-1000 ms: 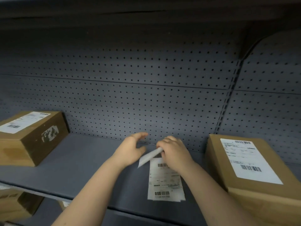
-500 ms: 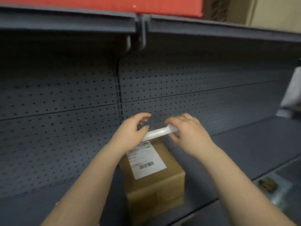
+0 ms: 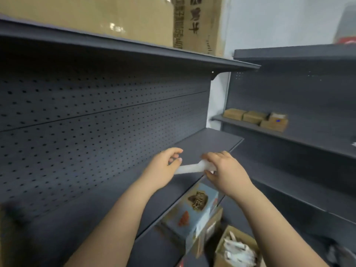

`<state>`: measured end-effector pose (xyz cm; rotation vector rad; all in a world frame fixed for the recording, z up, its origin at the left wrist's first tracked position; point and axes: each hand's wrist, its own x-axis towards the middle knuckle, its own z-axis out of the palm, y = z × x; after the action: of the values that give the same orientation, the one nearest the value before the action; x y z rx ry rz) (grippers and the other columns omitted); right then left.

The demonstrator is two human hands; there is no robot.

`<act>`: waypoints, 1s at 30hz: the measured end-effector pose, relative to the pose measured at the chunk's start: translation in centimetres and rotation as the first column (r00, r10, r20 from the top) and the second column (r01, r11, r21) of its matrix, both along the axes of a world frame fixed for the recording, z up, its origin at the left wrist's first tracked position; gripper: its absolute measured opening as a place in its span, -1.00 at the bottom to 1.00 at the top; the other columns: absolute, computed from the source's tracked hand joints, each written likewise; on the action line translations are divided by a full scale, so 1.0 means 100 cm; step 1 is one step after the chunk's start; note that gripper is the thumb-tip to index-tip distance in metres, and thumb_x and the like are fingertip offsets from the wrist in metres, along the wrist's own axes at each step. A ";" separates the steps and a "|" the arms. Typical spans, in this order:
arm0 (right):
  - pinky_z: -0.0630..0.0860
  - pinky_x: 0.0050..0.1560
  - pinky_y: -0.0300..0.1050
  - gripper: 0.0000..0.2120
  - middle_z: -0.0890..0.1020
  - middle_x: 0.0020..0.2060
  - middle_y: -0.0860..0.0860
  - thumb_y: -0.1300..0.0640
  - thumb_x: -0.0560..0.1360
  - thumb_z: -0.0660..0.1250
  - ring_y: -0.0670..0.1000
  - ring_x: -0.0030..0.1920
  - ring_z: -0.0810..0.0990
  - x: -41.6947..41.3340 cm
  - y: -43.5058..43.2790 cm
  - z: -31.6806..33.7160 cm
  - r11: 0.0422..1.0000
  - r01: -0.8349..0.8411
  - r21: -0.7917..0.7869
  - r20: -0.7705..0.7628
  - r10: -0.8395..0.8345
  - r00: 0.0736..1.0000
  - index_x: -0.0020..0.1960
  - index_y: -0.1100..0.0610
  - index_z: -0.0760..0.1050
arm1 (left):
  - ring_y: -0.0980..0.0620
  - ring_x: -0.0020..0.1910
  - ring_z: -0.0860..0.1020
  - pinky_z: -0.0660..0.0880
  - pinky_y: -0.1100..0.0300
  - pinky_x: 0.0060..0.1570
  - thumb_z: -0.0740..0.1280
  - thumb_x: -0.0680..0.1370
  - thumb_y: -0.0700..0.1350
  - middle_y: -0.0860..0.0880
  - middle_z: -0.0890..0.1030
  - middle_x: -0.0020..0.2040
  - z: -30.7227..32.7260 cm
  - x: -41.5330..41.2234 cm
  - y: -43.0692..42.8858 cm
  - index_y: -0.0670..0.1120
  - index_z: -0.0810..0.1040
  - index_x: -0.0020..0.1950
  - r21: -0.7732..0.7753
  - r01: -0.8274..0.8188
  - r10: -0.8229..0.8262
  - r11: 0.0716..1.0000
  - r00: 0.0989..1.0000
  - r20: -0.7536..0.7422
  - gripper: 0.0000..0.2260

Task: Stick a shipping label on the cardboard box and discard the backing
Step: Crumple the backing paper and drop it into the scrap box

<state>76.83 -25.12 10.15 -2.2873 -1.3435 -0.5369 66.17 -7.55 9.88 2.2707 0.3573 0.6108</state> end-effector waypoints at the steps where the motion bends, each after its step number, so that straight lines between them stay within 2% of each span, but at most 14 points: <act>1: 0.51 -0.12 0.07 -0.65 0.66 -0.05 0.05 0.14 0.36 0.40 0.18 -0.05 0.51 0.018 -0.015 -0.005 1.000 0.021 0.000 -0.014 -0.021 1.000 0.14 0.05 0.49 | 0.11 0.15 0.50 0.43 0.15 0.18 0.24 0.59 -0.05 0.07 0.55 0.15 -0.006 0.023 -0.013 0.08 0.49 0.28 -0.015 0.028 -0.028 0.999 1.000 -0.013 -0.74; 7: 0.44 -0.09 -0.01 -0.60 0.66 -0.01 0.03 0.15 0.39 0.39 0.15 -0.01 0.50 0.110 -0.082 -0.041 0.990 0.144 -0.008 -0.098 -0.144 0.985 0.22 0.05 0.46 | 0.08 0.11 0.53 0.44 0.15 0.18 0.26 0.58 -0.11 0.01 0.56 0.16 -0.045 0.137 -0.065 0.03 0.50 0.28 -0.064 0.141 -0.146 0.988 0.986 -0.083 -0.73; 12: 0.49 -0.05 0.03 -0.58 0.65 0.02 0.04 0.13 0.39 0.41 0.17 0.03 0.50 0.177 -0.111 -0.077 0.970 0.244 0.001 -0.179 -0.240 0.954 0.24 0.05 0.45 | 0.05 0.10 0.55 0.47 0.01 0.23 0.29 0.54 -0.11 0.02 0.57 0.14 -0.078 0.219 -0.085 0.05 0.51 0.27 -0.131 0.229 -0.246 0.965 0.961 -0.128 -0.70; 16: 0.48 0.01 0.02 -0.54 0.65 0.06 0.06 0.14 0.39 0.42 0.17 0.07 0.50 0.222 -0.122 -0.110 0.945 0.327 -0.010 -0.238 -0.320 0.917 0.28 0.06 0.43 | 0.05 0.16 0.51 0.44 0.06 0.25 0.30 0.55 -0.12 0.01 0.56 0.17 -0.111 0.281 -0.093 0.04 0.49 0.30 -0.166 0.288 -0.314 0.943 0.936 -0.161 -0.68; 20: 0.51 0.06 0.04 -0.52 0.63 0.07 0.09 0.16 0.40 0.43 0.16 0.13 0.51 0.264 -0.131 -0.155 0.901 0.433 -0.012 -0.340 -0.411 0.846 0.30 0.06 0.43 | 0.07 0.21 0.49 0.42 0.02 0.27 0.29 0.55 -0.09 0.06 0.54 0.21 -0.153 0.347 -0.097 0.10 0.46 0.31 -0.202 0.362 -0.402 0.910 0.889 -0.219 -0.67; 25: 0.47 0.09 -0.03 -0.52 0.59 0.09 0.08 0.12 0.45 0.39 0.09 0.19 0.48 0.300 -0.139 -0.222 0.835 0.547 -0.063 -0.452 -0.512 0.730 0.34 0.00 0.38 | 0.07 0.19 0.51 0.44 -0.05 0.27 0.30 0.54 -0.10 0.11 0.54 0.15 -0.212 0.408 -0.104 0.12 0.46 0.30 -0.262 0.392 -0.457 0.882 0.846 -0.274 -0.67; 30: 0.49 0.14 0.00 -0.49 0.58 0.10 0.06 0.14 0.44 0.39 0.07 0.22 0.46 0.332 -0.145 -0.292 0.815 0.568 -0.115 -0.547 -0.529 0.649 0.35 -0.04 0.35 | 0.08 0.22 0.50 0.43 0.05 0.26 0.31 0.54 -0.15 0.07 0.56 0.22 -0.276 0.442 -0.108 0.09 0.48 0.31 -0.309 0.354 -0.448 0.883 0.832 -0.328 -0.65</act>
<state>110.04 -39.61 -19.00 -2.4999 -0.3209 -0.0461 110.37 -18.35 -17.77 2.1320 0.1160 -0.1094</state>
